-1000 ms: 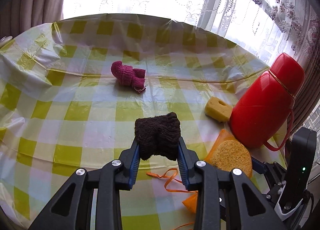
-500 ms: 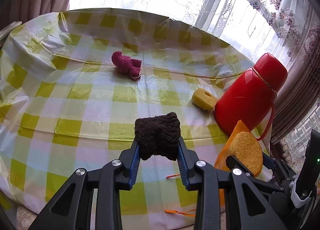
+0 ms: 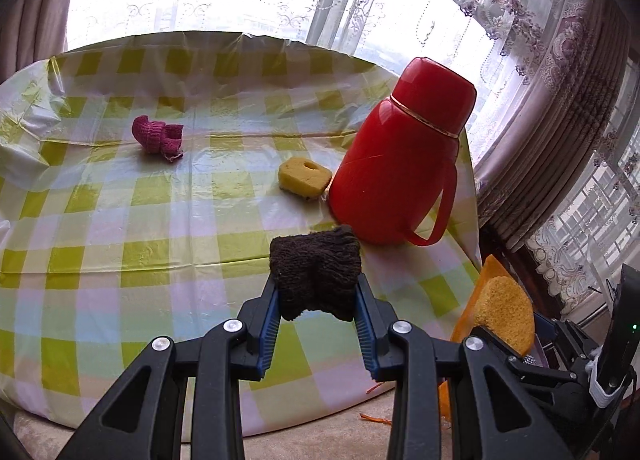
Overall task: Organize soft objects
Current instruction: 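Carry the brown knit item and orange mesh bag over the white box and release both, then move both open tools back over the pink knit mitten and yellow sponge, then grasp the pink knit mitten with the left tool while the right tool grasps the yellow sponge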
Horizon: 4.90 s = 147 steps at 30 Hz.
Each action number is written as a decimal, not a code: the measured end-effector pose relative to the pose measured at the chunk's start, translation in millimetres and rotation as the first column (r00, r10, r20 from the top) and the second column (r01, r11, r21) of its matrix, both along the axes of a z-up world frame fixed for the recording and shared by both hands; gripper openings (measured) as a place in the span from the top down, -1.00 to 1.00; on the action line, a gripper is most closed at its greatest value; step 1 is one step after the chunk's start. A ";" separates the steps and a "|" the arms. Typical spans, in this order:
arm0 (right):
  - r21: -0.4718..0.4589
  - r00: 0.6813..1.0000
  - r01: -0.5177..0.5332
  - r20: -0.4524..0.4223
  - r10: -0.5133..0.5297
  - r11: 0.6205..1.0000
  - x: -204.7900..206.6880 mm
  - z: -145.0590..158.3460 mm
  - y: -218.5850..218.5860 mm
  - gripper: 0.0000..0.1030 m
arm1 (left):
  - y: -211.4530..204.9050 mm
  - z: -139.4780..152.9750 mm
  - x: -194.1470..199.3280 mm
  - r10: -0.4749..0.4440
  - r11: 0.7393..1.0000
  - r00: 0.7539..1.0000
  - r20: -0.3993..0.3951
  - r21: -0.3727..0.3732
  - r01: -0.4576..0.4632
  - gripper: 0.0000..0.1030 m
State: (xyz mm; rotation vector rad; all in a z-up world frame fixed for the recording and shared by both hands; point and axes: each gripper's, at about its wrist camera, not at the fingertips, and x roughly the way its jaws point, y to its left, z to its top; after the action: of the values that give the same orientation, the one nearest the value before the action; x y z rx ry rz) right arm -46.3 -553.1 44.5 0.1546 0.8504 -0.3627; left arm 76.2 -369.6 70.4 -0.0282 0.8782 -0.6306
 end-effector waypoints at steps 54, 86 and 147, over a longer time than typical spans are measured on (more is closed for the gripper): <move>-0.103 0.905 0.411 -0.078 -0.419 0.906 -151.1 15.5 -149.6 -0.69 | -144.8 -3.7 -119.3 -0.542 0.840 0.836 -0.082 -0.017 0.542 -0.25; -0.070 0.995 -0.094 -0.040 0.091 0.993 10.7 25.3 15.1 -0.69 | -0.3 -7.3 14.0 -0.152 0.988 0.987 -0.054 -0.006 0.152 -0.25; 0.039 0.666 -0.494 -0.625 0.407 0.869 385.2 -83.0 50.4 -0.70 | 81.4 -99.3 342.9 0.273 0.960 0.946 -0.173 -0.015 -0.280 -0.11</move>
State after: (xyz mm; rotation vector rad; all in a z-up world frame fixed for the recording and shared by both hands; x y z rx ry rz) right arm 338.9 -502.7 -38.5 -0.3305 1.4764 0.0224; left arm 419.1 -288.2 -28.9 -0.2404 1.0043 -0.3848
